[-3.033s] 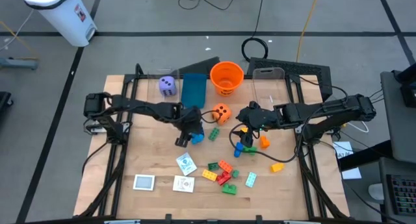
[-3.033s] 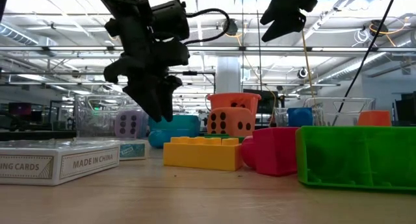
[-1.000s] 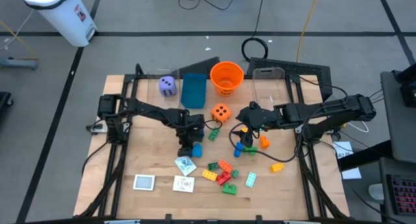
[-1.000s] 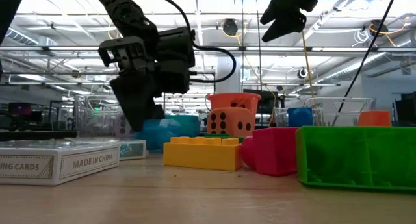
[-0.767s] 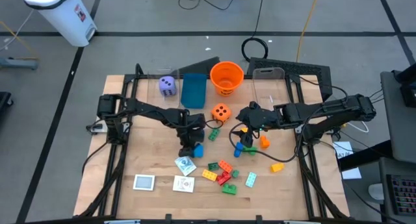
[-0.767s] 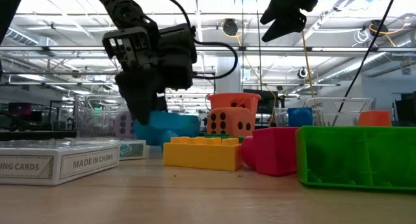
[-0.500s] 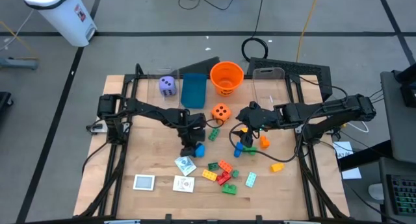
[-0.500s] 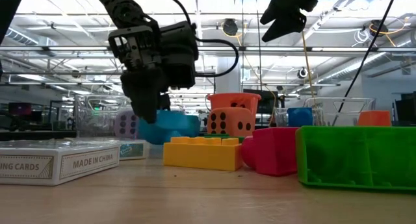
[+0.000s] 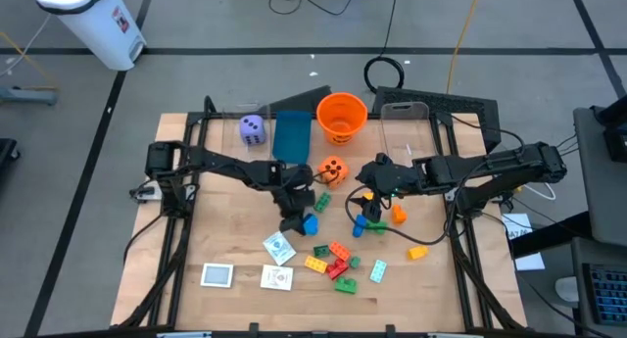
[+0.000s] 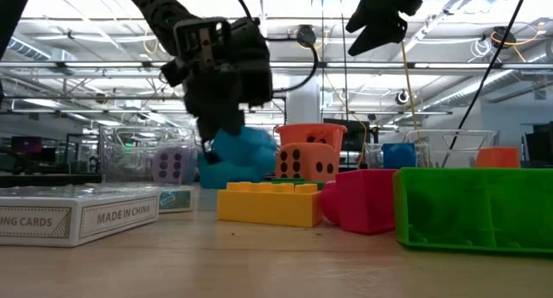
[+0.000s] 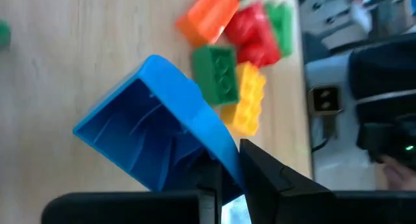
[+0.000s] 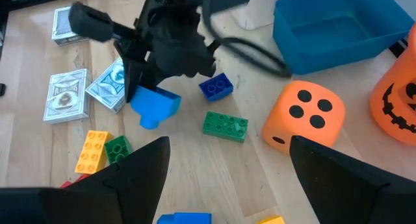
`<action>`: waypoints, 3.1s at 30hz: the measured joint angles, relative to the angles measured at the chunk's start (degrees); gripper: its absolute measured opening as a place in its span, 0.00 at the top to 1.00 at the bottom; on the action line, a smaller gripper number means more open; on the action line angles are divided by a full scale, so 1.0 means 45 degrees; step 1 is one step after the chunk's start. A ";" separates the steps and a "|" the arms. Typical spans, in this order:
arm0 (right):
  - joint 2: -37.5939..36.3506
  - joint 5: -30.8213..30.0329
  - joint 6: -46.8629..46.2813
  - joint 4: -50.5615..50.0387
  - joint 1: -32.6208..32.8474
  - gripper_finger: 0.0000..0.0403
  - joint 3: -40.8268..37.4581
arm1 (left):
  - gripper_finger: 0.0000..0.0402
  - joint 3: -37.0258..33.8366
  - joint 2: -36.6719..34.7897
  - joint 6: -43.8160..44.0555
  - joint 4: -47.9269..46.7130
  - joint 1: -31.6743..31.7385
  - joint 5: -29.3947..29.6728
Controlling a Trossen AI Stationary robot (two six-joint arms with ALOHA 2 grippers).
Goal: Pick & Place Toys
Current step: Put the blue game piece into the right transparent bin
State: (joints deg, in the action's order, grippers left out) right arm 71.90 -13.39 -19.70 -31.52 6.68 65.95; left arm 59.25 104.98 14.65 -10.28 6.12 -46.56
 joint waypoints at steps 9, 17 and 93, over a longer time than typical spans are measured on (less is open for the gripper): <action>0.0000 0.0423 -0.0371 0.0492 -0.0060 0.23 0.0000 | 0.89 0.1723 -0.1257 0.0061 0.0475 0.0382 0.0053; -0.0001 0.1994 -0.1562 0.2940 -0.0627 0.23 -0.0239 | 0.89 0.3248 -0.2243 -0.0600 0.0280 0.0688 0.1920; -0.0893 0.3385 -0.6698 1.7802 -0.1840 0.67 -0.7169 | 0.42 0.3719 -0.3524 0.1366 0.1570 0.1633 0.2743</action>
State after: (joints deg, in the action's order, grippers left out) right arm 67.88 1.85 -49.84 48.58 -1.60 33.69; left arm 75.99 89.13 20.80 -3.21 13.47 -34.22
